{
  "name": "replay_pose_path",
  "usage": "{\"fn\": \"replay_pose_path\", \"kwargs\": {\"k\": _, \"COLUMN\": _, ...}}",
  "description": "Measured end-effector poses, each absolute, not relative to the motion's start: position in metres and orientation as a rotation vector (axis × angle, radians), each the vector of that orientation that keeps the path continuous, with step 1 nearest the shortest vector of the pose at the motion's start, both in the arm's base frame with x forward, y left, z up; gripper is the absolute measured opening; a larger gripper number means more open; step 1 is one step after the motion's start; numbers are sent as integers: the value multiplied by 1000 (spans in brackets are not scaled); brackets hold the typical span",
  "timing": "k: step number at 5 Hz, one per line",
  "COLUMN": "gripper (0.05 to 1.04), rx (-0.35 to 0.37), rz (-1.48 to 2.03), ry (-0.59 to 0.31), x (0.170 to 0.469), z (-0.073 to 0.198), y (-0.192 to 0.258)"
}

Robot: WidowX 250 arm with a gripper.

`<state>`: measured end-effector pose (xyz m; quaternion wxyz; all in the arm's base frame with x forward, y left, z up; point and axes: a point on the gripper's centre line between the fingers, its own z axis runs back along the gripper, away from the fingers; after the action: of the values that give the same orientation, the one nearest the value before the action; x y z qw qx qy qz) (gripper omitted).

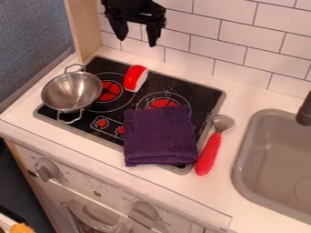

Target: Moving red spoon on purple object

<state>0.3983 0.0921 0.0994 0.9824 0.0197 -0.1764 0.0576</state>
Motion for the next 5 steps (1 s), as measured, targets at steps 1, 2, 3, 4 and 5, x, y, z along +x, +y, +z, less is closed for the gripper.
{"fn": "replay_pose_path", "kwargs": {"k": 1, "gripper": 1000, "rx": 31, "rz": 120, "ry": -317, "x": 395, "z": 86, "y": 91}}
{"fn": "replay_pose_path", "kwargs": {"k": 2, "gripper": 1000, "rx": 4, "rz": 104, "ry": -283, "x": 391, "z": 75, "y": 70}}
{"fn": "replay_pose_path", "kwargs": {"k": 3, "gripper": 1000, "rx": 2, "rz": 73, "ry": -281, "x": 391, "z": 73, "y": 50}}
{"fn": "replay_pose_path", "kwargs": {"k": 4, "gripper": 1000, "rx": -12, "rz": 72, "ry": -319, "x": 390, "z": 80, "y": 30}}
{"fn": "replay_pose_path", "kwargs": {"k": 5, "gripper": 1000, "rx": -31, "rz": 87, "ry": -321, "x": 387, "z": 70, "y": -2}}
